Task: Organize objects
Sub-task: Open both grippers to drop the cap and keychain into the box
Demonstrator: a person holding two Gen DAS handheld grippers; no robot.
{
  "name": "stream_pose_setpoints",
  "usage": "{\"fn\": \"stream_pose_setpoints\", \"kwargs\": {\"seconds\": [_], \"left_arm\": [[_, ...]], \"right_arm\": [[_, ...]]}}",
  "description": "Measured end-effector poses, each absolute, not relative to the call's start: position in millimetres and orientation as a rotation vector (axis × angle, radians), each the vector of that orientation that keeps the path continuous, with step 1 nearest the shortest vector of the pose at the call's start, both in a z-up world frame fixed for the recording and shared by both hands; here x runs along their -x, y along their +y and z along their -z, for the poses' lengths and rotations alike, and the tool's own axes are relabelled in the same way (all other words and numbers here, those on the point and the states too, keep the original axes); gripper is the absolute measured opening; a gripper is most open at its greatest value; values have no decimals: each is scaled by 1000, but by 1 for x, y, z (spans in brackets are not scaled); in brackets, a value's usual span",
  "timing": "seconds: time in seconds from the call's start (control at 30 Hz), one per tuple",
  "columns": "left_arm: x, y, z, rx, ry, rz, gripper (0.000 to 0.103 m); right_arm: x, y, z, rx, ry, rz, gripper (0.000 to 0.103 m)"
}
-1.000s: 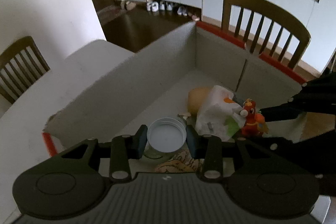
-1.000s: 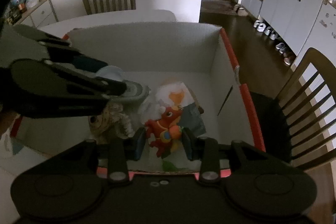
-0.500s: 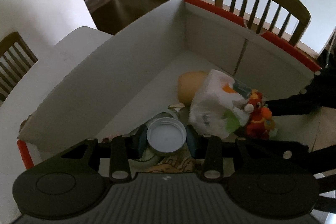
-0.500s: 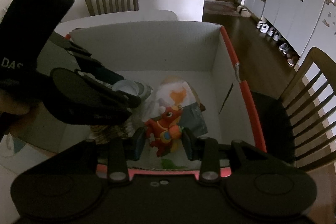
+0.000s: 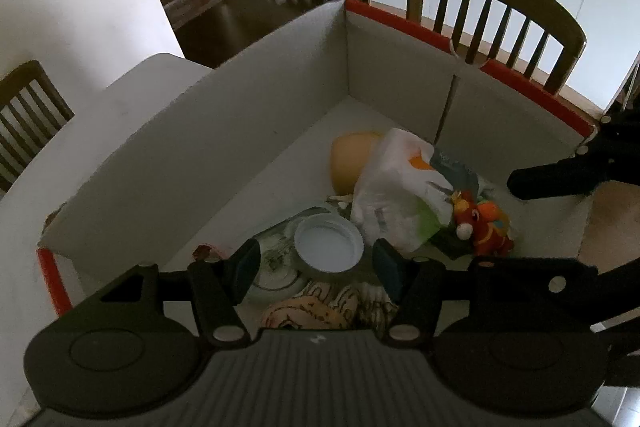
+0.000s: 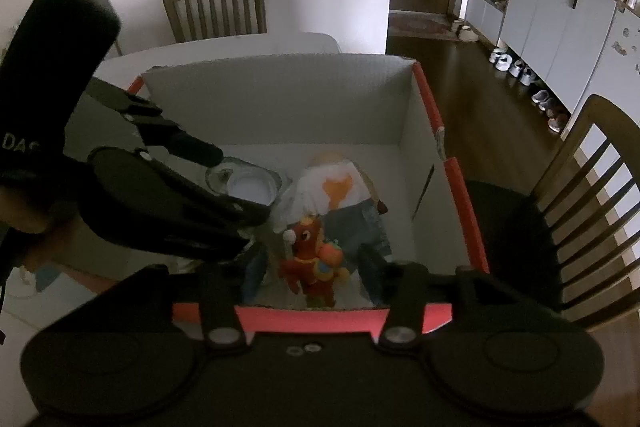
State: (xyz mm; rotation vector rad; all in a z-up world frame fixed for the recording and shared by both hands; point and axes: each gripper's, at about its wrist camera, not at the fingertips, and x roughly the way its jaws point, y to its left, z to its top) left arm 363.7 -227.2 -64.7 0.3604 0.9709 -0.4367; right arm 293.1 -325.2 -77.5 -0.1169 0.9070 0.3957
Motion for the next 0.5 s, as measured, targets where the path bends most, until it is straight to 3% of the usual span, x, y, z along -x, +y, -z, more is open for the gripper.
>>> {"fn": "stream_pose_setpoints", "kwargs": {"seconds": [0.5], "left_arm": [[-335, -208, 33, -290, 867, 403, 61]], "right_arm": [[-274, -329, 56, 105, 869, -374, 58]]}}
